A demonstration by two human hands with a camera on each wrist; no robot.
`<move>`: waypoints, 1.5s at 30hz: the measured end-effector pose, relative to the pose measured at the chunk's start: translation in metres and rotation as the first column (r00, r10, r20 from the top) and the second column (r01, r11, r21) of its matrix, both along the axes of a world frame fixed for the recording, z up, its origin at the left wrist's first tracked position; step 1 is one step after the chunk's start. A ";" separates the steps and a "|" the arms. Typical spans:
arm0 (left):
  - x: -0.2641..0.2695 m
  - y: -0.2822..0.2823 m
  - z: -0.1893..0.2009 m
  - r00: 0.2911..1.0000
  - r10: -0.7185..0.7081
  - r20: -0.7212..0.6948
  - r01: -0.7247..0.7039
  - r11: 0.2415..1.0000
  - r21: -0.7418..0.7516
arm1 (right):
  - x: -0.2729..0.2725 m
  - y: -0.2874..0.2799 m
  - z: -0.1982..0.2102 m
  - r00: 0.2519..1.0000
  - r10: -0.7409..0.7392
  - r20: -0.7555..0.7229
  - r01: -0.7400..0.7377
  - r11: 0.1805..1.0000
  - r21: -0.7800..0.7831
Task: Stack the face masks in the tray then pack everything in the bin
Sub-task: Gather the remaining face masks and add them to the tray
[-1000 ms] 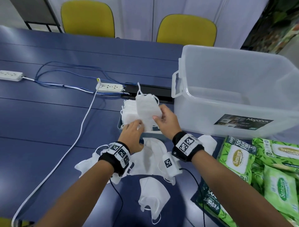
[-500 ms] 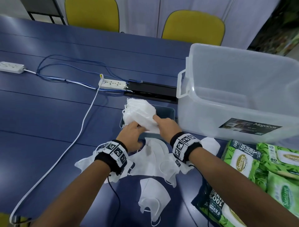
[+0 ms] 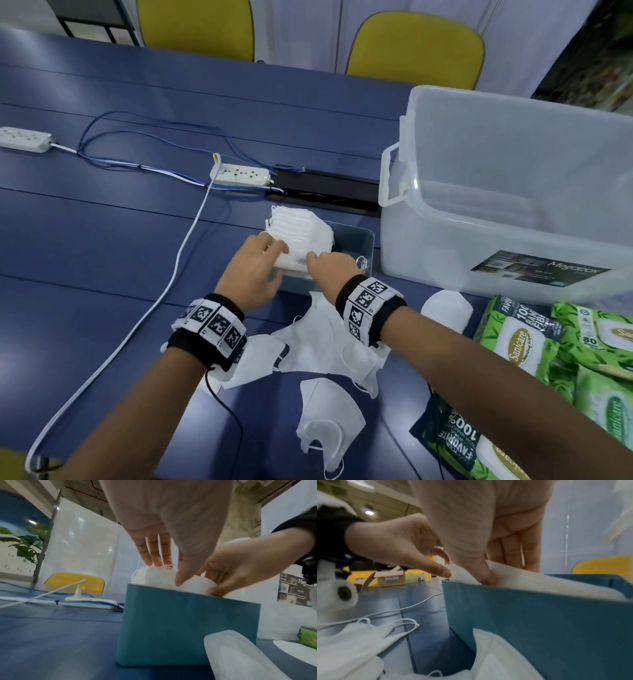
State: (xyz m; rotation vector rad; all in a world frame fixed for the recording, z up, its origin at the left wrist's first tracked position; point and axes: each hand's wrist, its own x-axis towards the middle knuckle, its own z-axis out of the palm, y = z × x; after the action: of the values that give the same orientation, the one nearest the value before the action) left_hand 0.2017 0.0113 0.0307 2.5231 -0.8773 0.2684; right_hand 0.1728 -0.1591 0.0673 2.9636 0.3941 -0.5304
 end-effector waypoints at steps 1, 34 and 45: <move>-0.001 -0.001 -0.003 0.998 -0.058 0.032 0.057 0.998 0.031 | -0.002 0.000 0.001 1.000 0.002 0.020 -0.002 1.000 0.016; 0.048 -0.040 0.017 0.983 -0.016 -0.183 0.158 0.583 0.797 | 0.027 -0.001 -0.024 0.974 -0.127 -0.190 0.179 0.940 0.289; 0.059 -0.045 0.010 0.898 0.007 -0.440 0.365 0.550 0.752 | 0.049 0.012 -0.029 0.956 -0.154 -0.251 0.201 0.964 0.174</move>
State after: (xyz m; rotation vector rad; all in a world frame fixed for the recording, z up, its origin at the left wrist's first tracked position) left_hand 0.2611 -0.0333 0.0407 3.0620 -1.2868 -0.9480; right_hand 0.2216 -0.1469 0.0384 3.1551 0.2084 -0.9211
